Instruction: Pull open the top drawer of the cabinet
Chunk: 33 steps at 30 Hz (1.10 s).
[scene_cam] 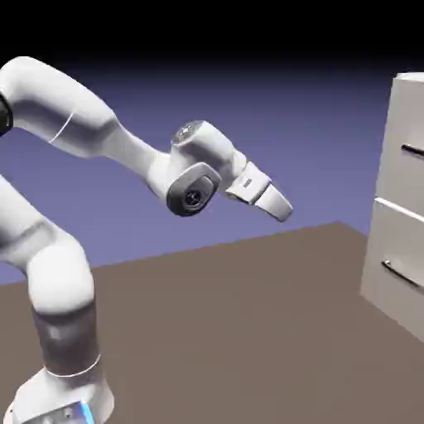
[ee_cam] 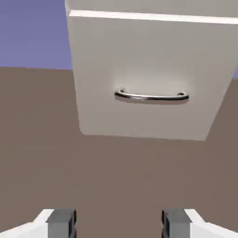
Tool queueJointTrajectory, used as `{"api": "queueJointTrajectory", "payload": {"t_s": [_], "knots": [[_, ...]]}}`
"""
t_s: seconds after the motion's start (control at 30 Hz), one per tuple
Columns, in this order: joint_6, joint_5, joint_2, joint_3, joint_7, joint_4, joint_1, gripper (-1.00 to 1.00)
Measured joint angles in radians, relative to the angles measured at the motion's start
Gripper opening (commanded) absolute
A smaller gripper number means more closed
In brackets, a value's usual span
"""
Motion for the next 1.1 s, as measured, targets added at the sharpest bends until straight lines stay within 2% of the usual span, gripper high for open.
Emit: {"api": "queueJointTrajectory", "payload": {"t_s": [1.1], "knots": [[-0.331, 1.435, -0.433, 0.715, 0.143, 0.563, -1.103, 0.0]]}}
